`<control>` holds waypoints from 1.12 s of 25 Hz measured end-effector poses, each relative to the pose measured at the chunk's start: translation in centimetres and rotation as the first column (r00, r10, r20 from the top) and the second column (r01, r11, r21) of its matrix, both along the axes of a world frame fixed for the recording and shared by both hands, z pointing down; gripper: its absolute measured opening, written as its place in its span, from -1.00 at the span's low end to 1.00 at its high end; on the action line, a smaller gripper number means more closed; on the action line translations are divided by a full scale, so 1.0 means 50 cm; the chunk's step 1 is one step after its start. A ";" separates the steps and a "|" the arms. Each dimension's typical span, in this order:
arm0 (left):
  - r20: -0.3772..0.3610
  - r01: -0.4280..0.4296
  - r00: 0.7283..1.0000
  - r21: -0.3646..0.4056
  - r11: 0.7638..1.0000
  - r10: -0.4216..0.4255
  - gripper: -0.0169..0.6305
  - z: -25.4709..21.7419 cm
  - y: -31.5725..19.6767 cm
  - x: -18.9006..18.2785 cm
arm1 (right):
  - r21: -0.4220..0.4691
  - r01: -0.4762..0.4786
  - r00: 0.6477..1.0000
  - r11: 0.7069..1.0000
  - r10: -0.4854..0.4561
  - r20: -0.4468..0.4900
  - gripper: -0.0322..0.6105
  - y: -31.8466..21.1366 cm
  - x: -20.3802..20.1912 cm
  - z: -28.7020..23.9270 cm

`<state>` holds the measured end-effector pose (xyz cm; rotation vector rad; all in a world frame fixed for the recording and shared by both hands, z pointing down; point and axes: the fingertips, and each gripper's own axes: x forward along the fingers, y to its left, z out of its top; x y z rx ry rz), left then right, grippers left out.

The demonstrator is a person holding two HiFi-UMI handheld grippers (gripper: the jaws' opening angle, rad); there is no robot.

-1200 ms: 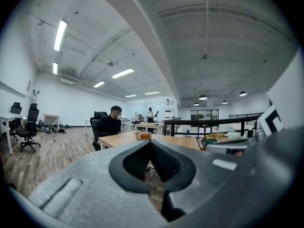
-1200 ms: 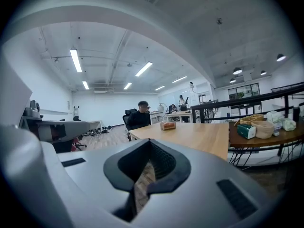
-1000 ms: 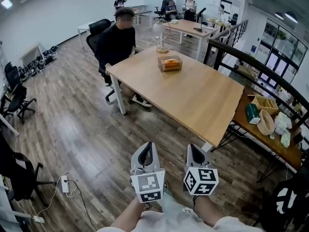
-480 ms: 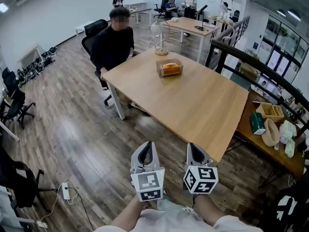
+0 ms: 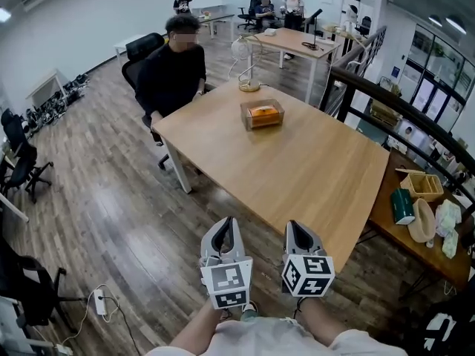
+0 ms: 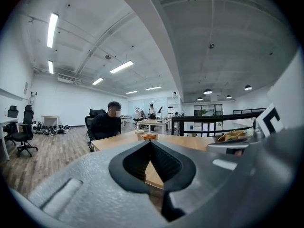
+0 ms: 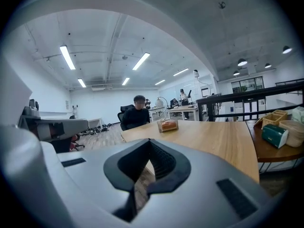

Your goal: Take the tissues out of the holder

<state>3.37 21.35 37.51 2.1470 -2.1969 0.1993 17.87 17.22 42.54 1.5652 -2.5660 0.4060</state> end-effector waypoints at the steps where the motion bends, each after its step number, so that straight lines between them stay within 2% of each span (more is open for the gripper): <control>1: -0.001 0.003 1.000 -0.003 1.000 -0.003 -0.93 0.003 -0.012 -0.004 | -0.002 0.008 1.000 1.000 -0.008 -0.004 -0.89 -0.014 -0.005 0.001; 13: -0.001 0.025 1.000 -0.015 1.000 -0.025 -0.93 0.015 -0.132 -0.038 | -0.002 0.051 0.999 0.999 -0.051 -0.014 -0.89 -0.138 -0.050 0.004; 20: 0.002 0.004 1.000 -0.033 0.999 -0.004 -0.93 0.035 -0.177 -0.041 | -0.014 0.032 0.999 0.999 -0.033 -0.006 -0.89 -0.171 -0.053 0.021; 28: 0.003 -0.049 0.999 -0.035 0.998 0.049 -0.93 0.050 -0.276 -0.061 | -0.026 -0.022 1.000 0.999 0.022 0.005 -0.89 -0.253 -0.074 0.040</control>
